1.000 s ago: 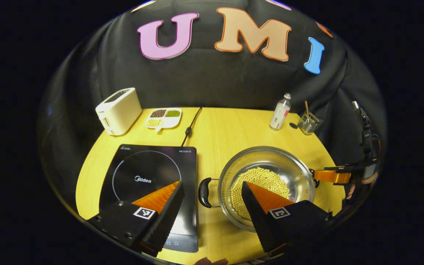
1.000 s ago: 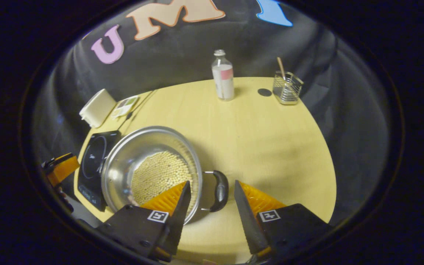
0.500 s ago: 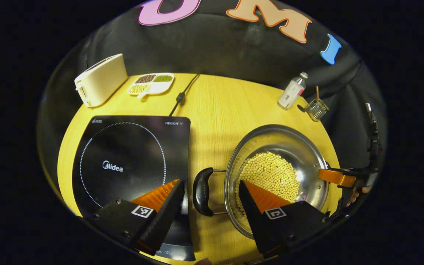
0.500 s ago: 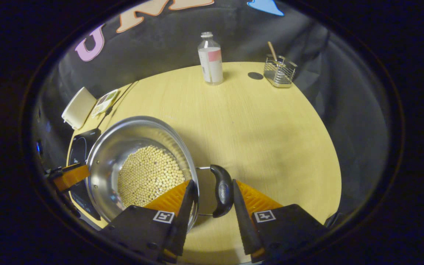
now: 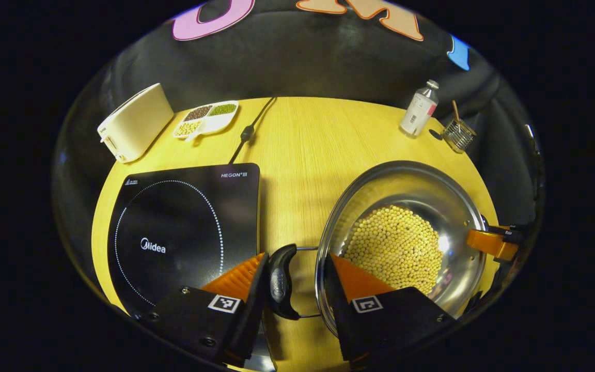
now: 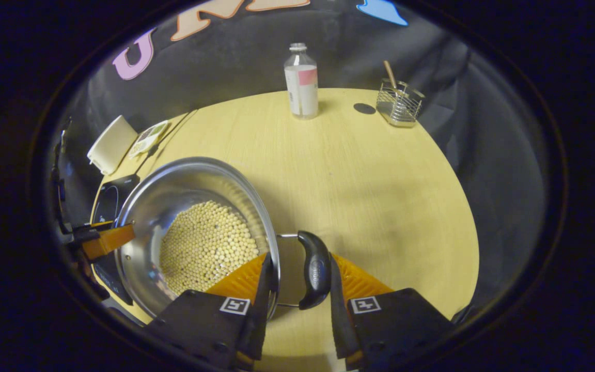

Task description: First push the handle of the pot to place it horizontally, then grasp the pot with both hands and set it on the induction cooktop.

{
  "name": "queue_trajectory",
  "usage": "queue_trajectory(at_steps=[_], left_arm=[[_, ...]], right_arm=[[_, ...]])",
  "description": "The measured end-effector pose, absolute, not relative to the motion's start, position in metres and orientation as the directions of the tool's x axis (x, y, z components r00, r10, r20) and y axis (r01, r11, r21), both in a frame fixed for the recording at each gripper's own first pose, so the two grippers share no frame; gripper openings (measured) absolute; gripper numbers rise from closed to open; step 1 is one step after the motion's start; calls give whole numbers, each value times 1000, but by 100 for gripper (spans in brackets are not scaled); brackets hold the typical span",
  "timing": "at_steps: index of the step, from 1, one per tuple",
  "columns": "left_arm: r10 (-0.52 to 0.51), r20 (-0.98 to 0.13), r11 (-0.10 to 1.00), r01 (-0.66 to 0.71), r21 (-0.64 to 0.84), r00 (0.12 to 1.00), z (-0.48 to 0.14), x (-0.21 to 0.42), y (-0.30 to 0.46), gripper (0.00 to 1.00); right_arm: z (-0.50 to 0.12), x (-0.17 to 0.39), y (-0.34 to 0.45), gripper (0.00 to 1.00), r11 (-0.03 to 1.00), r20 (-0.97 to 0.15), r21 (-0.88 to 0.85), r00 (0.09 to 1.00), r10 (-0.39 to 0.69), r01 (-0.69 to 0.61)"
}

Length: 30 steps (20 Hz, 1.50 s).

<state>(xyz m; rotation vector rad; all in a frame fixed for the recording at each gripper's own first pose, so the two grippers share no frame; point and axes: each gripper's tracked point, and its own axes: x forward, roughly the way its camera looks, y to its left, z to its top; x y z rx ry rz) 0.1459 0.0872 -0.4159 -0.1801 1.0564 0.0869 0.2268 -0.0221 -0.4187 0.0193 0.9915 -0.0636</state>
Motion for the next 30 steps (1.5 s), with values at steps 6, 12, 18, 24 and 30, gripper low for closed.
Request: queue_trajectory(at_steps=[6, 12, 18, 24, 30], left_arm=[[-3, -859, 981, -164, -101, 511, -392, 135, 88, 61], [62, -846, 971, -227, -70, 529, -355, 107, 110, 58], [145, -843, 940, -339, -47, 518, -334, 60, 166, 59], [129, -839, 943, -327, -61, 529, -343, 47, 237, 60], [44, -846, 971, -223, -90, 531, -369, 54, 320, 58]], right_arm=[[-401, 216, -18, 50, 998, -846, 28, 534, -3, 49], [-370, 211, 12, 46, 997, -829, 71, 553, 80, -38], [-358, 210, 84, 46, 973, -817, 137, 534, 216, -184], [-362, 209, 160, 50, 976, -824, 119, 531, 199, -182], [-375, 201, 239, 50, 993, -848, 70, 518, 111, -99]])
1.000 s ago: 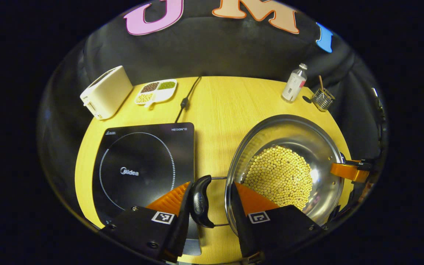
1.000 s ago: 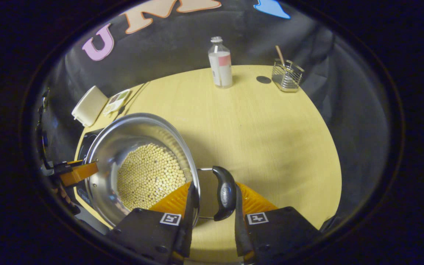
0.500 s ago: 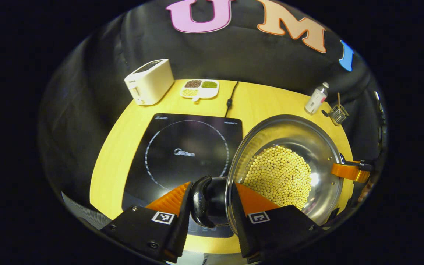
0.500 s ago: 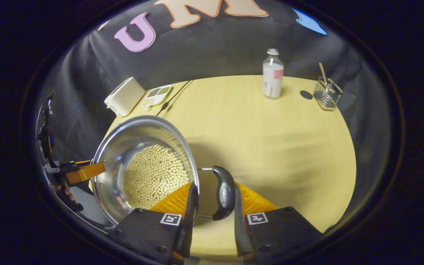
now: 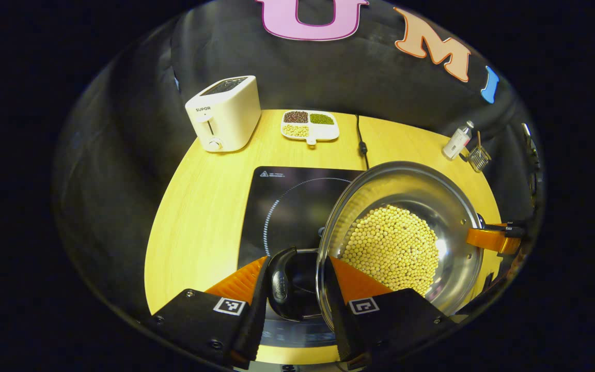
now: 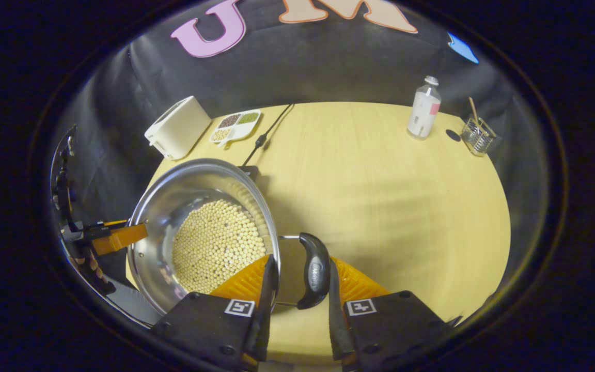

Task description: First push the handle of the pot to place it horizontally, then grasp the pot with both hands and set it on the induction cooktop.

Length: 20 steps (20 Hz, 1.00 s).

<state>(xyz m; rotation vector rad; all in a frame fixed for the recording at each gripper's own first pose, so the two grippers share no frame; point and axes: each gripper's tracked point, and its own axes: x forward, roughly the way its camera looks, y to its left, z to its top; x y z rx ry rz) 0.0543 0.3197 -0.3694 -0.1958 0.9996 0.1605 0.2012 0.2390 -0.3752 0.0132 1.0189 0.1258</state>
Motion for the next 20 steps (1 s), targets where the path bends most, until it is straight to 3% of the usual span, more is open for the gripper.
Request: queue_trajectory(at_steps=[1, 2, 3, 10, 12, 15, 19, 20], left_arm=[[28, -840, 974, -205, -100, 541, -367, 57, 329, 58], [24, -817, 979, -180, -98, 576, -369, 69, 337, 59], [19, -825, 984, -155, -83, 565, -373, 68, 346, 59], [6, -764, 996, -71, -51, 645, -373, 101, 377, 59], [-3, -747, 997, -53, -51, 665, -370, 103, 381, 59], [-9, -729, 998, -39, -49, 685, -370, 112, 389, 59], [9, -725, 998, -52, -37, 689, -373, 117, 393, 59], [18, -734, 998, -53, -25, 678, -374, 117, 393, 61]], right_arm=[[-376, 207, 250, 46, 995, -834, 55, 545, 90, -80], [-377, 206, 258, 50, 997, -839, 46, 538, 76, -69], [-380, 204, 266, 46, 997, -851, 40, 521, 66, -61], [-383, 216, 292, 46, 999, -847, -44, 531, -44, 13], [-384, 221, 297, 50, 998, -836, -59, 545, -68, 34], [-385, 223, 301, 46, 997, -824, -66, 561, -80, 45], [-383, 231, 304, 55, 998, -820, -49, 568, -69, 49], [-384, 231, 305, 51, 998, -825, -42, 562, -63, 50]])
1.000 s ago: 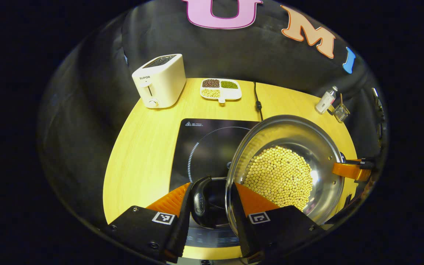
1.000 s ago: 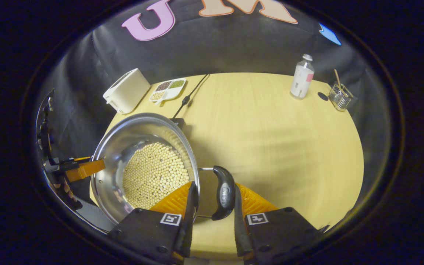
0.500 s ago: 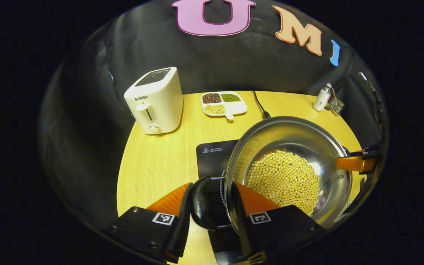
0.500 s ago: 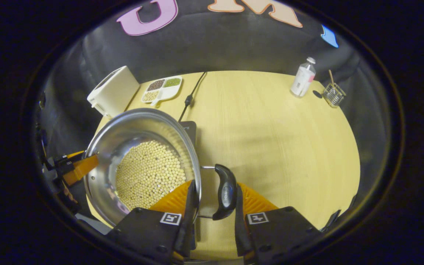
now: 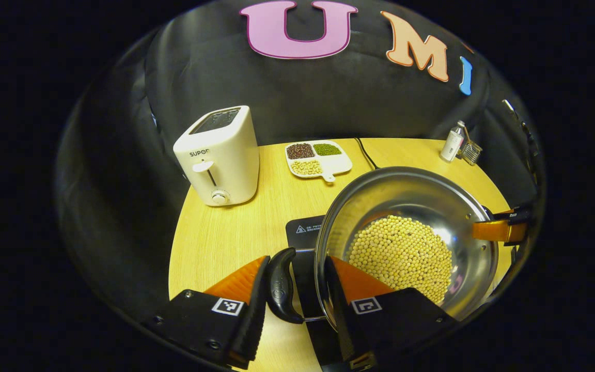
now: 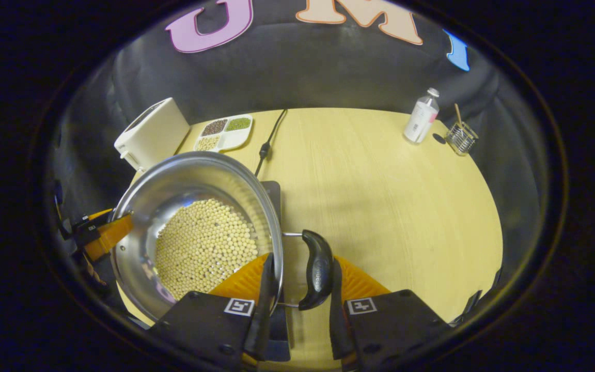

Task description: First push the handle of the pot to place it horizontally, then grasp the pot with both hands and set it on the induction cooktop.

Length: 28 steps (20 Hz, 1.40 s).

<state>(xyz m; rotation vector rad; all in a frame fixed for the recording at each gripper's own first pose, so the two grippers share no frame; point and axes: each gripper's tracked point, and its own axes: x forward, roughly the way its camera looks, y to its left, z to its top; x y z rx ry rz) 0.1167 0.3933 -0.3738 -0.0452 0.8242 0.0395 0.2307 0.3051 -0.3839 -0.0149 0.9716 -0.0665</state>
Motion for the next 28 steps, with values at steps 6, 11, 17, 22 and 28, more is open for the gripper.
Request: queue_trajectory(at_steps=[6, 11, 17, 22, 28], left_arm=[[112, -701, 992, -40, 119, 704, -345, 115, 398, 75], [148, -699, 989, -89, 120, 700, -326, 92, 395, 80], [160, -673, 987, -127, 98, 722, -292, 61, 351, 80], [151, -664, 982, -189, 14, 732, -271, 26, 261, 82], [143, -681, 979, -204, -9, 718, -268, -23, 144, 83]], right_arm=[[-373, 230, 302, 65, 998, -814, 24, 581, -15, 59], [-349, 212, 300, 80, 999, -785, 52, 618, 45, -7], [-325, 170, 271, 89, 991, -745, 97, 653, 133, -92], [-316, 134, 204, 87, 985, -723, 62, 673, 157, -164], [-304, 92, 128, 88, 977, -689, 95, 696, 202, -190]])
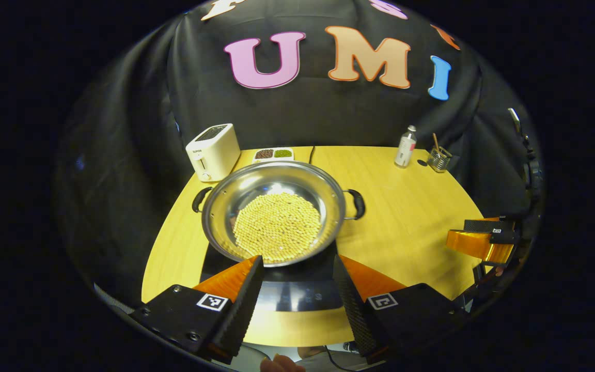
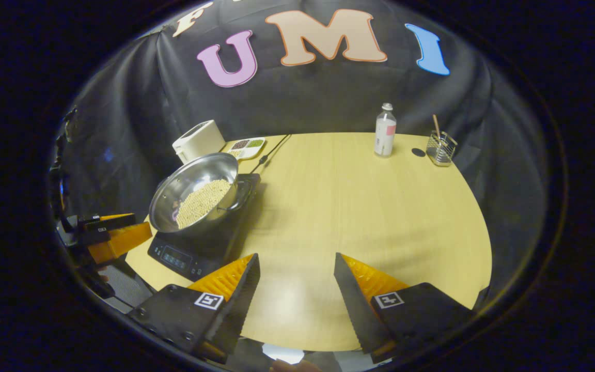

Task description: First push the handle of the pot to place it horizontally, then grasp the pot with both hands and set it on the induction cooktop.

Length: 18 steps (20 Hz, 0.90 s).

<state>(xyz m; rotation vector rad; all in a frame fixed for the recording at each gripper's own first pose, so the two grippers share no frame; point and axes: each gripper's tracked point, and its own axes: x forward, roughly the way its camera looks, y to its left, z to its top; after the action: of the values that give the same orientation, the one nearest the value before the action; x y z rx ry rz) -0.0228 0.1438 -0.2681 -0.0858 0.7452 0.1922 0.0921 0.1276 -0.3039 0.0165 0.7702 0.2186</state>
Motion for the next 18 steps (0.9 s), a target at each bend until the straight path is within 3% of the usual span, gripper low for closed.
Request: queue_trajectory(at_steps=[10, 18], left_arm=[[146, -515, 978, -200, -50, 845, -167, -4, 72, 83], [143, -235, 987, -156, -38, 962, -43, 10, 63, 82]], right_arm=[[-198, 86, 82, 90, 965, -507, 185, 824, 253, -183], [-81, 79, 79, 87, 973, -285, 141, 933, 218, -184]])
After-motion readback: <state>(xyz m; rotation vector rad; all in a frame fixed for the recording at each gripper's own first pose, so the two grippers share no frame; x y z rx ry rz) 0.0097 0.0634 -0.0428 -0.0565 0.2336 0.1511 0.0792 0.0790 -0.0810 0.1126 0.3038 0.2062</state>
